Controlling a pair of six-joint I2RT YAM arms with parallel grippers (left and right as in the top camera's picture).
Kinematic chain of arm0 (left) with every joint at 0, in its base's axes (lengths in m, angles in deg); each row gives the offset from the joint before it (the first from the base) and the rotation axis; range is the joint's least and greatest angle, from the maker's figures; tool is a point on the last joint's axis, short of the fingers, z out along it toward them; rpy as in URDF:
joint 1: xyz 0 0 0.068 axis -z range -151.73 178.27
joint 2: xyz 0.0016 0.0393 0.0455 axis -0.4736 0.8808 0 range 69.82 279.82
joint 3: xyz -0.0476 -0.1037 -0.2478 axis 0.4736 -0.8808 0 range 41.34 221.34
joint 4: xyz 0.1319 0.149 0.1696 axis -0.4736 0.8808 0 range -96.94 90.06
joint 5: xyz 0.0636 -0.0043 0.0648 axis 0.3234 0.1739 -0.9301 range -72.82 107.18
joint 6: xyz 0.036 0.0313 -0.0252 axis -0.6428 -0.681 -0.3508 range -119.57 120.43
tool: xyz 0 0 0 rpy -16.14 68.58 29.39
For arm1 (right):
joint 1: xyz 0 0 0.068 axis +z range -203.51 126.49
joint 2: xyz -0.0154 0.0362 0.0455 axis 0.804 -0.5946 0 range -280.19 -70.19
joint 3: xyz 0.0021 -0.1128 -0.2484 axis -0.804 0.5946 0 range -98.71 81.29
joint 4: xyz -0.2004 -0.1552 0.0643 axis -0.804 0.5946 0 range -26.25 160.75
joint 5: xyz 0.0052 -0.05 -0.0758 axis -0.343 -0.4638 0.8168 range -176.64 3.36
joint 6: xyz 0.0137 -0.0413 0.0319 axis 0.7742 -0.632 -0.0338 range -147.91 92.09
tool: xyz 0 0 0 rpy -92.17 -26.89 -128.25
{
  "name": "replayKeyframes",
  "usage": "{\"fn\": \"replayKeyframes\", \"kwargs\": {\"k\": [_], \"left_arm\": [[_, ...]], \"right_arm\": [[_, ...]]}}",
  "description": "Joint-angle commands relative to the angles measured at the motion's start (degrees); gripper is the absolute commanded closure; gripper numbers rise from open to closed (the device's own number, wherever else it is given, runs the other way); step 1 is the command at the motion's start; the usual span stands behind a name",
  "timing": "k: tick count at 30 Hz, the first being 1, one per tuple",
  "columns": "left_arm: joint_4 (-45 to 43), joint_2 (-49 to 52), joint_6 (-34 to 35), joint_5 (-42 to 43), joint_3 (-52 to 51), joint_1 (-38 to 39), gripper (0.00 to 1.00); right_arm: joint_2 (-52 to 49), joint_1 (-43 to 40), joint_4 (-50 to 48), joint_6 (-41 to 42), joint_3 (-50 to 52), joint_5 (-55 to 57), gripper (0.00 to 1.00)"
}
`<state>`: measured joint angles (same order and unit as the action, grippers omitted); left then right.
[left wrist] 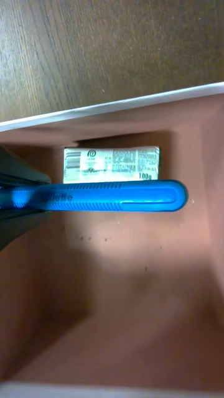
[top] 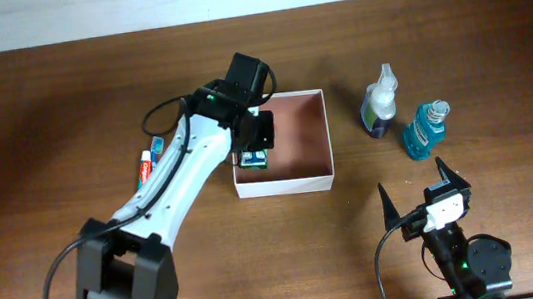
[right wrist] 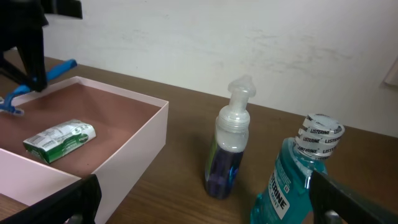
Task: Pack container
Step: 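Carry the blue razor over the pink box with the left gripper, then lower the razor beside the soap and open the left gripper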
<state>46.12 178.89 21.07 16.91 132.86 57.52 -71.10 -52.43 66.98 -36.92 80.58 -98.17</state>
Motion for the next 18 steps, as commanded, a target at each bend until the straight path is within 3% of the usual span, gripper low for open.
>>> {"fn": "replayKeyframes", "kwargs": {"k": [1, 18], "left_arm": [[0.0, 2.7, 0.4, -1.7, 0.7, 0.0, 0.96], [0.9, 4.7, 5.7, -4.3, 0.3, 0.0, 0.96]], "right_arm": [[0.4, -0.5, 0.1, 0.2, 0.4, 0.1, 0.02], [0.4, -0.5, 0.1, 0.2, 0.4, 0.1, 0.02]]}}
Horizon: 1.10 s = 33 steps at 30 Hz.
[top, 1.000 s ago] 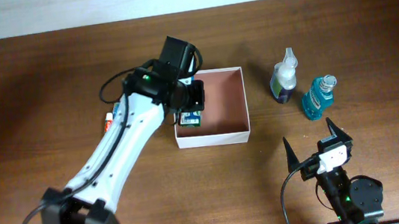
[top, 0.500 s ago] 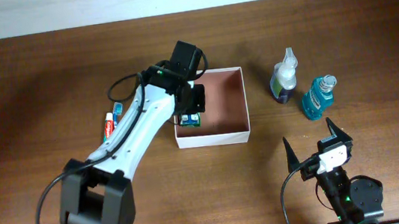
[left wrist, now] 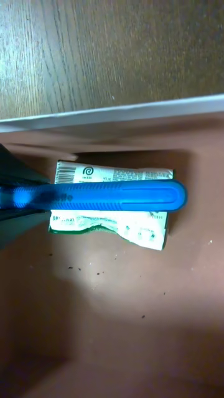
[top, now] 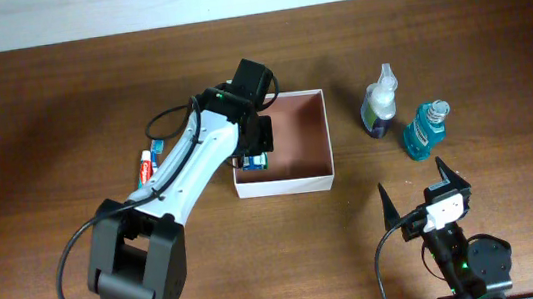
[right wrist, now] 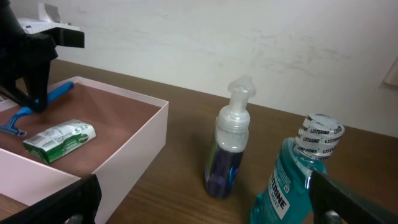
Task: Pack container
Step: 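Lower the razor beside the soap and open the left gripper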
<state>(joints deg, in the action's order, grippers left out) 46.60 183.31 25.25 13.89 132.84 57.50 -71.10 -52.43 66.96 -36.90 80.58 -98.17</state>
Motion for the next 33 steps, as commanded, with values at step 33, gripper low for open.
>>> {"fn": "replayKeyframes", "kwargs": {"k": [33], "left_arm": [[2.6, 4.3, 1.4, -2.8, 0.3, 0.4, 0.95]], "right_arm": [[0.4, -0.5, 0.1, 0.2, 0.4, 0.1, 0.02]]}}
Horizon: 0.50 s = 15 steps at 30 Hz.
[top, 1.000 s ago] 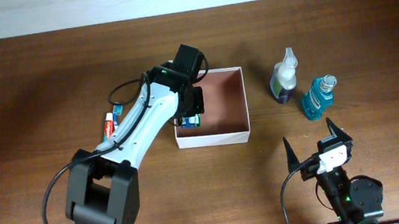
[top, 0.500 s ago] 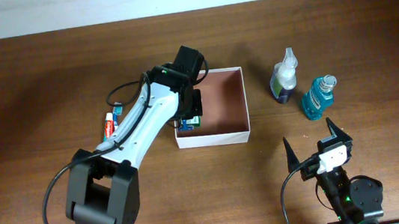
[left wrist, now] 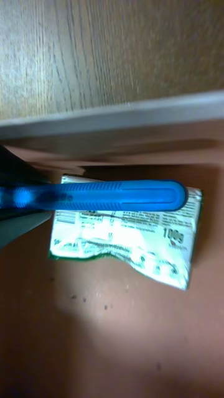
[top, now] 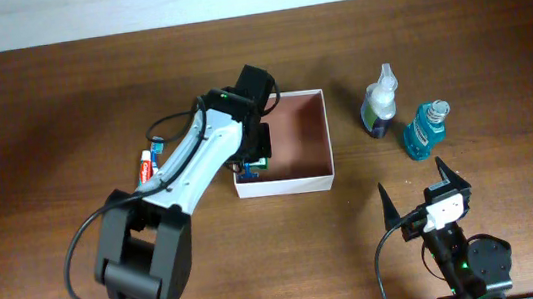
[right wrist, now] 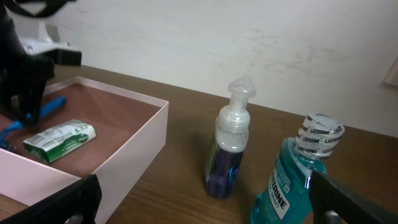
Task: Pack container
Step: 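Lower the razor beside the soap and open the left gripper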
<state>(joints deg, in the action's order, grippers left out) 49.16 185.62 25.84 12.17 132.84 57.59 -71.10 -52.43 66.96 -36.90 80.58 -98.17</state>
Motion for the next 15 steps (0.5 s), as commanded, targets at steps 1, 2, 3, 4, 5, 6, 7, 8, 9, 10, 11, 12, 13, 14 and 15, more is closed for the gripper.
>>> {"fn": "replayKeyframes", "kwargs": {"k": [1, 2, 3, 4, 5, 6, 7, 8, 9, 10, 11, 12, 13, 14, 15], "left_arm": [[0.1, 2.1, 0.9, -1.1, 0.3, 0.3, 0.94], [0.0, 2.1, 0.8, -1.1, 0.3, 0.3, 0.94], [0.0, 2.1, 0.8, -1.0, 0.3, 0.3, 0.94], [-0.1, 2.1, 0.7, -1.0, 0.3, 0.3, 0.94], [-0.1, 2.1, 0.7, -1.0, 0.3, 0.3, 0.89], [0.0, 2.1, 0.7, -1.0, 0.3, 0.3, 0.86], [0.0, 2.1, 0.7, -1.0, 0.3, 0.3, 0.83], [0.0, 2.1, 0.7, -1.0, 0.3, 0.3, 0.82], [0.0, 2.1, 0.7, -1.0, 0.3, 0.3, 0.82], [0.0, 2.1, 0.7, -1.0, 0.3, 0.3, 0.82], [0.0, 2.1, 0.7, -1.0, 0.3, 0.3, 0.81], [0.0, 2.1, 0.7, -1.0, 0.3, 0.3, 0.82], [0.0, 2.1, 0.7, -0.8, 0.3, 0.3, 0.81], [0.1, 2.1, 0.7, -0.5, 0.3, 0.3, 0.81], [0.1, 2.1, 0.7, 0.0, 0.3, 0.3, 0.81]], "right_arm": [[0.4, -0.5, 0.1, 0.2, 0.4, 0.1, 0.02], [0.4, -0.5, 0.1, 0.2, 0.4, 0.1, 0.02], [0.4, -0.5, 0.1, 0.2, 0.4, 0.1, 0.02], [0.4, -0.5, 0.1, 0.2, 0.4, 0.1, 0.02], [0.4, -0.5, 0.1, 0.2, 0.4, 0.1, 0.02], [0.4, -0.5, 0.1, 0.2, 0.4, 0.2, 0.02], [0.4, -0.5, 0.1, 0.2, 0.4, 0.1, 0.02], [0.4, -0.5, 0.1, 0.2, 0.4, 0.1, 0.02], [0.4, -0.5, 0.1, 0.2, 0.4, 0.1, 0.02], [0.4, -0.5, 0.1, 0.2, 0.4, 0.1, 0.02], [0.4, -0.5, 0.1, 0.2, 0.4, 0.1, 0.02], [0.4, -0.5, 0.1, 0.2, 0.4, 0.1, 0.02], [0.4, -0.5, 0.1, 0.2, 0.4, 0.1, 0.02], [0.4, -0.5, 0.1, 0.2, 0.4, 0.1, 0.02], [0.4, -0.5, 0.1, 0.2, 0.4, 0.1, 0.01]]}}
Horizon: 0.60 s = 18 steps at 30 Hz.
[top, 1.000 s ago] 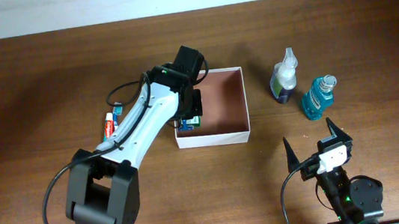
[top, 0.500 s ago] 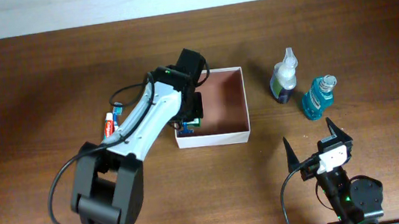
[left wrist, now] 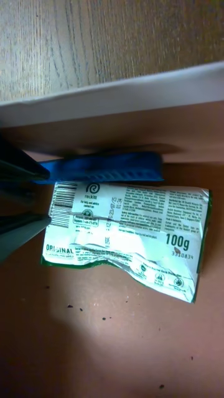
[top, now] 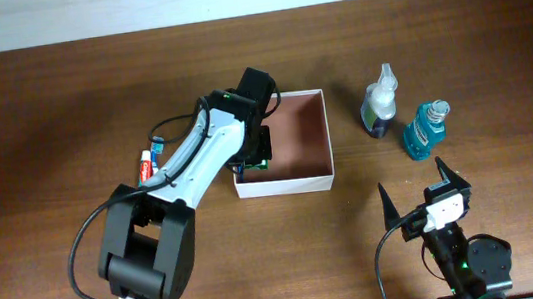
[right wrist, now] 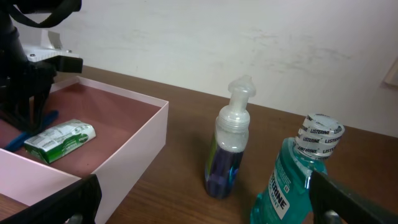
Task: Pack container
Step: 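Lower the razor beside the soap and open the left gripper, then move the left gripper back over the toothpaste and toothbrush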
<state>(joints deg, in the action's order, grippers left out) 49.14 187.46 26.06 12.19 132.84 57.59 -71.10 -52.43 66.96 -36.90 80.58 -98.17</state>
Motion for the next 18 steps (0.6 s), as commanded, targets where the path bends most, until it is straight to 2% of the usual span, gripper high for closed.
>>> {"fn": "replayKeyframes", "kwargs": {"k": [1, 10, 15, 18], "left_arm": [[0.1, 0.2, 0.4, 0.7, 0.3, 0.3, 0.82], [3.3, -4.4, -3.5, 2.6, 6.4, 0.0, 0.81], [7.8, -8.6, -6.0, 0.5, 9.4, -1.4, 0.7], [11.4, -11.0, -6.0, -3.8, 9.5, -3.2, 0.63]], "right_arm": [[0.4, -0.5, 0.1, 0.2, 0.4, 0.1, 0.02], [0.4, -0.5, 0.1, 0.2, 0.4, 0.1, 0.02], [0.4, -0.5, 0.1, 0.2, 0.4, 0.1, 0.02], [0.4, -0.5, 0.1, 0.2, 0.4, 0.1, 0.02]]}}
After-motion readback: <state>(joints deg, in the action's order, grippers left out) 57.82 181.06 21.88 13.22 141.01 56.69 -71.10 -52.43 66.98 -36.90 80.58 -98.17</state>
